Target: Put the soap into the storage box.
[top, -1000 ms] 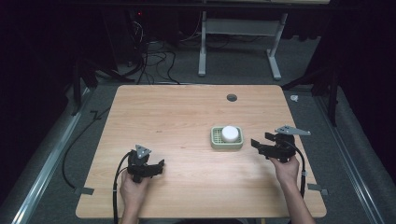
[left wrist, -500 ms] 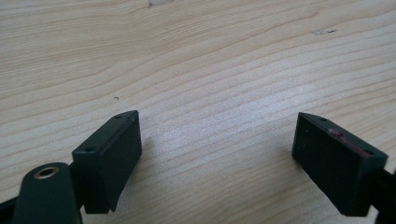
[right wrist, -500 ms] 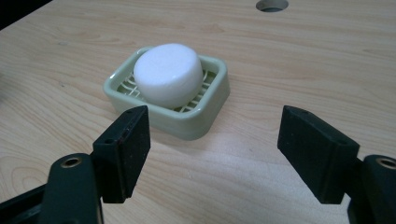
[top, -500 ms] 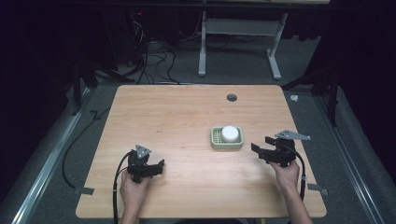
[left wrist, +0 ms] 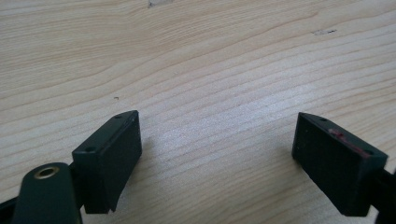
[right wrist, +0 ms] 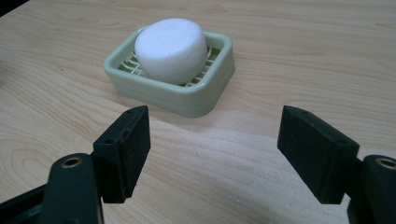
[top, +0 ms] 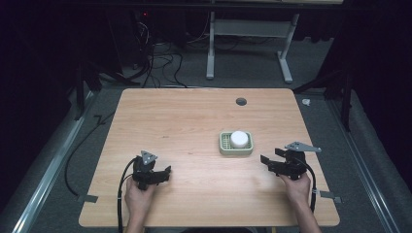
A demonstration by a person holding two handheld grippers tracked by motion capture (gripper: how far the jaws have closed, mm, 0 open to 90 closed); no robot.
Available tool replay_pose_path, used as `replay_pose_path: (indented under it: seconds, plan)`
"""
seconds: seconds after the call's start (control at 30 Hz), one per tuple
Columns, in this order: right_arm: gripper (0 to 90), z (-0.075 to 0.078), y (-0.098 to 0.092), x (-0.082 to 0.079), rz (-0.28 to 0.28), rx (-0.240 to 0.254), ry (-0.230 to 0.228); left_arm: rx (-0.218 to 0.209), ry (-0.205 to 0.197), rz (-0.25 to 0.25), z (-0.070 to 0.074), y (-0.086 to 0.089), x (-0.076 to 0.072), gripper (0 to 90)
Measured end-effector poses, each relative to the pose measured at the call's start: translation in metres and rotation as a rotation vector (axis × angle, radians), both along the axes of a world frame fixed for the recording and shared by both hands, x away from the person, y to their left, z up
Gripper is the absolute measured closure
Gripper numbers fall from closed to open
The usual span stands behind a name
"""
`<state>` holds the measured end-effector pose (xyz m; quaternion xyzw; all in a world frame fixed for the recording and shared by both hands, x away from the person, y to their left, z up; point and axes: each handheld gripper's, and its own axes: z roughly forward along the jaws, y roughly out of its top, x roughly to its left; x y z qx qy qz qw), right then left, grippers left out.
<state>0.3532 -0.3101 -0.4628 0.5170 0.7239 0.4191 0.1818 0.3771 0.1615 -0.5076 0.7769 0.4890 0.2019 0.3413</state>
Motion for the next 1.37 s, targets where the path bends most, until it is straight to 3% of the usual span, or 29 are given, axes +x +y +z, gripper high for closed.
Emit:
replay_pose_path:
  seconds: [0.37,0.6,1.0,1.17,1.37]
  plan:
    - [26.3,-0.013,0.004,-0.007,-0.007,-0.025,0.022,0.0,0.0,0.0,0.0,0.0,0.0,16.3]
    - [26.1,-0.021,0.01,-0.01,-0.004,-0.089,0.031,0.0,0.0,0.0,0.0,0.0,0.0,16.3]
    - [25.9,-0.034,0.016,-0.009,-0.002,-0.129,0.057,0.0,0.0,0.0,0.0,0.0,0.0,16.3]
    - [25.5,-0.039,0.023,-0.011,0.005,-0.228,0.051,0.002,0.0,-0.001,0.0,0.0,0.0,16.1]
    - [25.5,-0.039,0.024,-0.011,0.006,-0.222,0.054,0.001,0.0,-0.001,0.0,0.0,0.0,16.1]
